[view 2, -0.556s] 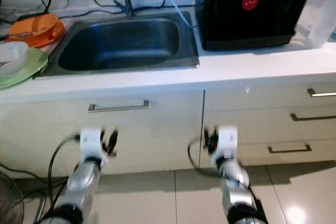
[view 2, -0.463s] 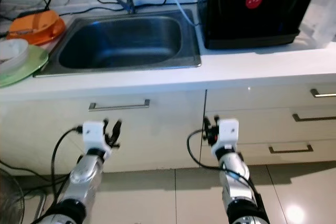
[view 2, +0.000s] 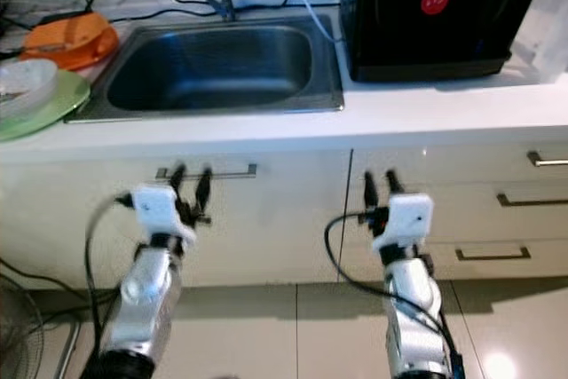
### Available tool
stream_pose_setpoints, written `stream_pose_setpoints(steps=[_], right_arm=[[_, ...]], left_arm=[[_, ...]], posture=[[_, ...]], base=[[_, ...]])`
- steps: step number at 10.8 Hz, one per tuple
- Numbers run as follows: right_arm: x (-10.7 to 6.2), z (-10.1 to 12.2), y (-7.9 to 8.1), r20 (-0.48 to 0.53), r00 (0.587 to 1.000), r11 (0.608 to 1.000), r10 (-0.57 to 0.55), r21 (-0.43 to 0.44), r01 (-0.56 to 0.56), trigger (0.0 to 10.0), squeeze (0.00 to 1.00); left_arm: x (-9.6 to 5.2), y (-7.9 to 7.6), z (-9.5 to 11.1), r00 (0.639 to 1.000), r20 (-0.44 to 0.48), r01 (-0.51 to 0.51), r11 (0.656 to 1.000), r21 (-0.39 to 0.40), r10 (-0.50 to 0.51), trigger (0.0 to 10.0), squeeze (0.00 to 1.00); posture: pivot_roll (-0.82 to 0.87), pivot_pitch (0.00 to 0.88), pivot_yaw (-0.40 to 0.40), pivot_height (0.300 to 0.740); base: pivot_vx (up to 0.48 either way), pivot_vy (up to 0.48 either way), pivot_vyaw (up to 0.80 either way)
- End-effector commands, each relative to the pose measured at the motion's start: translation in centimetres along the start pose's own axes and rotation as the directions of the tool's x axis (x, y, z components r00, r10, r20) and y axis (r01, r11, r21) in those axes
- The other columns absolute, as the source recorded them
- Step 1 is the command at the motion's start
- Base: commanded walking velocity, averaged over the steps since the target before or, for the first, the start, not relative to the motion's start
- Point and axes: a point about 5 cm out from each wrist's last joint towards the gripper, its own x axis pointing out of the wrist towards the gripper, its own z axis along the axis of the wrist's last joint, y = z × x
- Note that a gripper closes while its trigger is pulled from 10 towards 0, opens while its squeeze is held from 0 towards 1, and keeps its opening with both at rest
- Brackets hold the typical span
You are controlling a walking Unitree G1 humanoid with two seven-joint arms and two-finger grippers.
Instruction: Kitchen organization
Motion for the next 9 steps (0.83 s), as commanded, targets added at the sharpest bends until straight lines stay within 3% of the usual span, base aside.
stream_pose_setpoints(steps=[1,2,4,9], right_arm=[[1.2,1.6,0.9,0.045,0.999,1.000,0.015,0.014,-0.015,10.0,0.00],[3.3,3.6,1.7,0.108,0.994,0.998,0.014,0.066,-0.021,10.0,0.00],[5.5,4.7,2.4,0.124,0.992,0.993,-0.010,0.121,-0.005,10.0,0.00],[6.4,3.9,3.7,0.051,0.999,0.985,0.015,0.171,-0.023,10.0,0.00]], left_arm=[[0.7,-0.1,1.2,1.000,0.024,-0.013,1.000,0.002,0.013,10.0,0.00],[2.6,-0.4,3.0,0.996,0.086,0.002,1.000,-0.005,-0.001,10.0,0.00],[4.4,-0.5,3.8,0.996,0.085,-0.015,0.999,-0.040,0.018,10.0,0.00],[5.6,-1.7,3.7,0.999,0.036,0.023,0.999,-0.042,-0.022,10.0,0.00]], posture=[[0.00,0.000,0.105,0.740],[0.00,0.000,0.102,0.740],[0.00,0.000,0.101,0.740],[0.03,0.000,0.085,0.740]], base=[[0.000,0.000,0.00],[0.000,0.000,0.00],[0.000,0.000,0.00],[0.000,0.000,0.00]])
